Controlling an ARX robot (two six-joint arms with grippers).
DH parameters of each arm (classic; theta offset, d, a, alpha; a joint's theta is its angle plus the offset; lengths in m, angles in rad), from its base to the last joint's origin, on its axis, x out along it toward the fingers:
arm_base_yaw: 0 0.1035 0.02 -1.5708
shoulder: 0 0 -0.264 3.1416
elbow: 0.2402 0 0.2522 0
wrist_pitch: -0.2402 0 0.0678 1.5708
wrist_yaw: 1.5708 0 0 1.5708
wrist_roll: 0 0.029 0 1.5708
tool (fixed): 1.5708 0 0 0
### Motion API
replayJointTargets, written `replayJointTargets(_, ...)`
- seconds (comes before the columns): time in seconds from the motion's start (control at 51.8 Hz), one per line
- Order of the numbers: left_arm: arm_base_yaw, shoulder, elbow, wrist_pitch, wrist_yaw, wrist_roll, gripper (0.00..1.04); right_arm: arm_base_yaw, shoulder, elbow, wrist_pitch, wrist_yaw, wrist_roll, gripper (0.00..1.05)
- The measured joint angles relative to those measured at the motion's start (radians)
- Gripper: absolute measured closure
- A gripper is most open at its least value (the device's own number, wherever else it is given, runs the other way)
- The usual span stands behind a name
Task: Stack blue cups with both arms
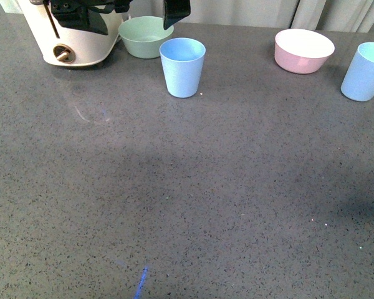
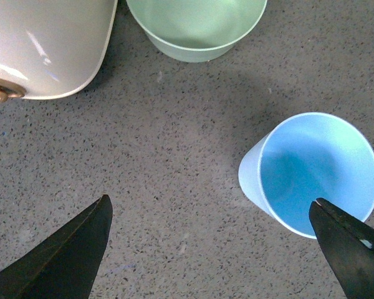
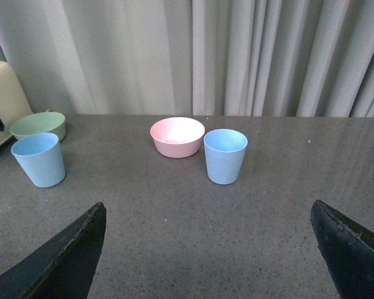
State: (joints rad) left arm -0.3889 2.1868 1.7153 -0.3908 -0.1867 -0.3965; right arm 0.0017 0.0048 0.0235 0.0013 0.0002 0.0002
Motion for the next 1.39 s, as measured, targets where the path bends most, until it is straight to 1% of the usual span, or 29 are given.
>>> replayJointTargets(0.251,-0.023,0.096,0.102,-0.056,-0.013,-0.029,0.09,0.000,0.000,0.000,0.000,0.000,0.000,0.09)
replayJointTargets(0.811,-0.027,0.227,0.263,-0.150,-0.022,-0.064,0.09,0.000,0.000,0.000,0.000,0.000,0.000,0.09)
replayJointTargets(0.85,-0.028,0.235,0.270,-0.155,-0.020,-0.067,0.10,0.000,0.000,0.000,0.000,0.000,0.000,0.09)
replayJointTargets(0.927,-0.032,0.248,0.283,-0.166,-0.019,-0.074,0.20,0.000,0.000,0.000,0.000,0.000,0.000,0.09)
replayJointTargets(1.005,-0.036,0.258,0.295,-0.174,-0.015,-0.082,0.22,0.000,0.000,0.000,0.000,0.000,0.000,0.09)
replayJointTargets(1.062,-0.040,0.267,0.306,-0.183,-0.013,-0.088,0.30,0.000,0.000,0.000,0.000,0.000,0.000,0.09)
replayJointTargets(1.101,-0.045,0.274,0.315,-0.188,-0.007,-0.094,0.39,0.000,0.000,0.000,0.000,0.000,0.000,0.09)
replayJointTargets(1.178,-0.051,0.280,0.323,-0.194,-0.003,-0.100,0.48,0.000,0.000,0.000,0.000,0.000,0.000,0.09)
replayJointTargets(1.256,-0.061,0.285,0.331,-0.203,0.010,-0.111,0.62,0.000,0.000,0.000,0.000,0.000,0.000,0.09)
replayJointTargets(1.294,-0.063,0.286,0.333,-0.206,0.010,-0.114,0.66,0.000,0.000,0.000,0.000,0.000,0.000,0.09)
replayJointTargets(1.333,-0.069,0.288,0.336,-0.212,0.011,-0.119,0.75,0.000,0.000,0.000,0.000,0.000,0.000,0.09)
replayJointTargets(1.352,-0.069,0.288,0.338,-0.214,0.011,-0.120,0.77,0.000,0.000,0.000,0.000,0.000,0.000,0.09)
replayJointTargets(1.391,-0.072,0.290,0.343,-0.218,0.011,-0.122,0.84,0.000,0.000,0.000,0.000,0.000,0.000,0.09)
